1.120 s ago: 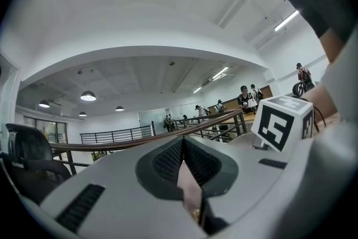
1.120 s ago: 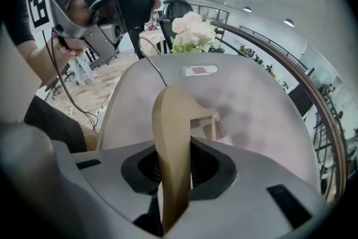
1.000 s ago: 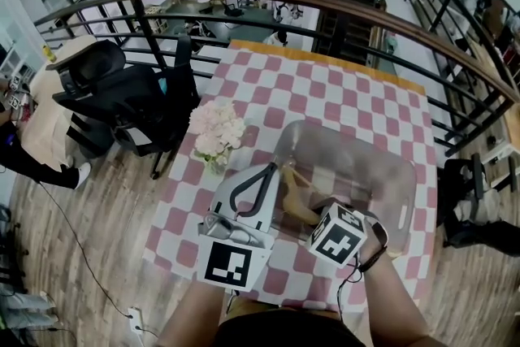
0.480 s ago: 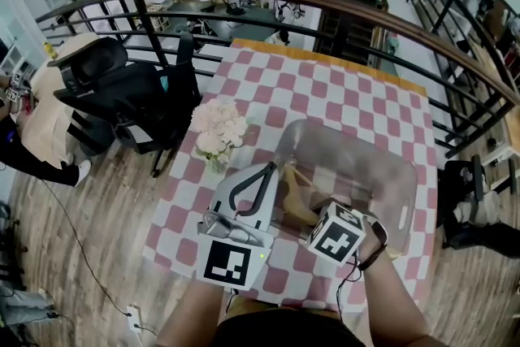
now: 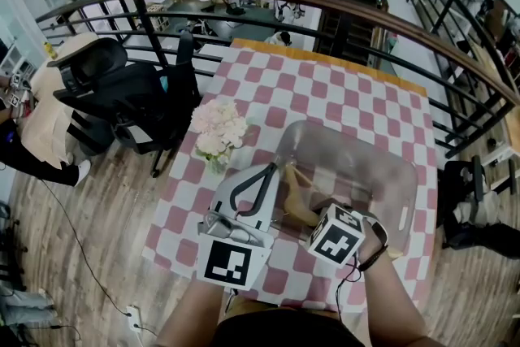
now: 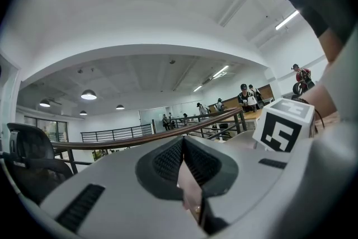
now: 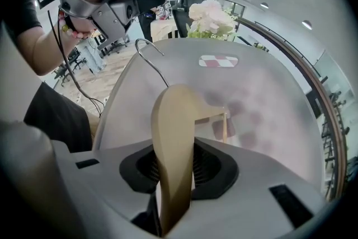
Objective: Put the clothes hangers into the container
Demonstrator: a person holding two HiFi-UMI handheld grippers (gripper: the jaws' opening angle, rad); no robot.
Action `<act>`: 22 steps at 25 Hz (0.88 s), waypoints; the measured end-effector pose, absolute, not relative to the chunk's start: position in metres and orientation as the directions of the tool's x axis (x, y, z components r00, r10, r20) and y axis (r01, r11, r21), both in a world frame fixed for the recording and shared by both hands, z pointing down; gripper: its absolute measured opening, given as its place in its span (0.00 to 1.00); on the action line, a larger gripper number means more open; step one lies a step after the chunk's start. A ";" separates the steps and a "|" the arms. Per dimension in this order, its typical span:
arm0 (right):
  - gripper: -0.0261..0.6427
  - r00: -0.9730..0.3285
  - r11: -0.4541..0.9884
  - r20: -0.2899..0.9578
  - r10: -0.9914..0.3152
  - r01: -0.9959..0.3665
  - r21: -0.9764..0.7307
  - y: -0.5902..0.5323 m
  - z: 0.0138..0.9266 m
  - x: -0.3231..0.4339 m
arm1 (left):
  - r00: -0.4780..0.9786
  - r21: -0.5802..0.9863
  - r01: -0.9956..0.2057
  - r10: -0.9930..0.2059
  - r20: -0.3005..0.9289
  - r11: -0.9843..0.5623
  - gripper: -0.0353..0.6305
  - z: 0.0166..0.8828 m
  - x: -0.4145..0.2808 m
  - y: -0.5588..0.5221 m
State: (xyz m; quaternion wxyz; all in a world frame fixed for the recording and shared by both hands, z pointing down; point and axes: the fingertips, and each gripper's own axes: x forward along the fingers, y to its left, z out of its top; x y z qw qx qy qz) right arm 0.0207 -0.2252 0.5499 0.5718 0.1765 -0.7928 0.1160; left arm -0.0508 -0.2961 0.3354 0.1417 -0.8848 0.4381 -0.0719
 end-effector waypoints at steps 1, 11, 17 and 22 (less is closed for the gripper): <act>0.19 -0.287 0.911 0.946 -0.148 -0.411 0.017 -0.225 0.550 0.020 | 0.606 -0.315 -0.754 -0.796 0.004 -0.576 0.07 0.335 -0.051 -0.296; 0.27 -0.335 0.920 0.932 -0.141 -0.391 -0.001 -0.225 0.540 0.020 | 0.601 -0.325 -0.755 -0.799 0.007 -0.570 0.07 0.334 -0.056 -0.297; 0.30 -0.341 0.921 0.930 -0.139 -0.391 -0.006 -0.224 0.535 0.022 | 0.604 -0.318 -0.755 -0.797 0.005 -0.574 0.07 0.334 -0.055 -0.297; 0.30 -0.352 0.915 0.925 -0.145 -0.402 -0.010 -0.224 0.533 0.023 | 0.609 -0.311 -0.753 -0.793 0.003 -0.579 0.07 0.335 -0.055 -0.297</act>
